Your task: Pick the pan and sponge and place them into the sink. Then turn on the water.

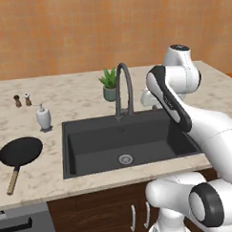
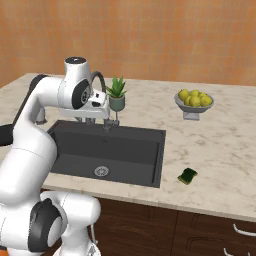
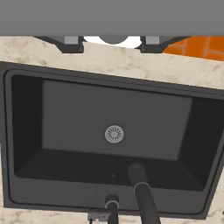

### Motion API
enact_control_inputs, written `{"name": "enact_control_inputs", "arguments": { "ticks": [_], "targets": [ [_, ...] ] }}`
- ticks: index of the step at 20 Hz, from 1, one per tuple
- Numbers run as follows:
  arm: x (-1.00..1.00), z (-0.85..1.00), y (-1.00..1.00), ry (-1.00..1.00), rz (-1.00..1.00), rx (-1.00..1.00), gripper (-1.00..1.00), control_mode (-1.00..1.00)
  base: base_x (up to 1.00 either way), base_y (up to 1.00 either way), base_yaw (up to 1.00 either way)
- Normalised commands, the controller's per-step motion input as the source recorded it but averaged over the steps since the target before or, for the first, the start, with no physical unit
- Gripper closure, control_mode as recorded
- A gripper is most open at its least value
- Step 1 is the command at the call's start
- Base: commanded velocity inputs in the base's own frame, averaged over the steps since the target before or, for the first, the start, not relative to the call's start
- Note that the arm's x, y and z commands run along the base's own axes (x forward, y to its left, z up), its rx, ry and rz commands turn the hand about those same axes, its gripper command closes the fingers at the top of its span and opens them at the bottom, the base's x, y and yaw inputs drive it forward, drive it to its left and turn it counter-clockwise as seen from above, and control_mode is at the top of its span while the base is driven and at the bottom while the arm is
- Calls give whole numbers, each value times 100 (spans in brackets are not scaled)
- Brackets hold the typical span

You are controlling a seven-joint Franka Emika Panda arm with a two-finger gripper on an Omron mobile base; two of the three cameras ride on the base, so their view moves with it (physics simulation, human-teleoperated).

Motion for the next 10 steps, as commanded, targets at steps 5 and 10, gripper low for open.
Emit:
{"name": "enact_control_inputs", "arguments": {
  "ticks": [5, 10],
  "targets": [
    [-23, 0, 71, -1, 0, -1, -100, -100, 0, 0, 0],
    [-49, 0, 99, -7, 1, 0, -100, -100, 0, 0, 0]
  ]
}}
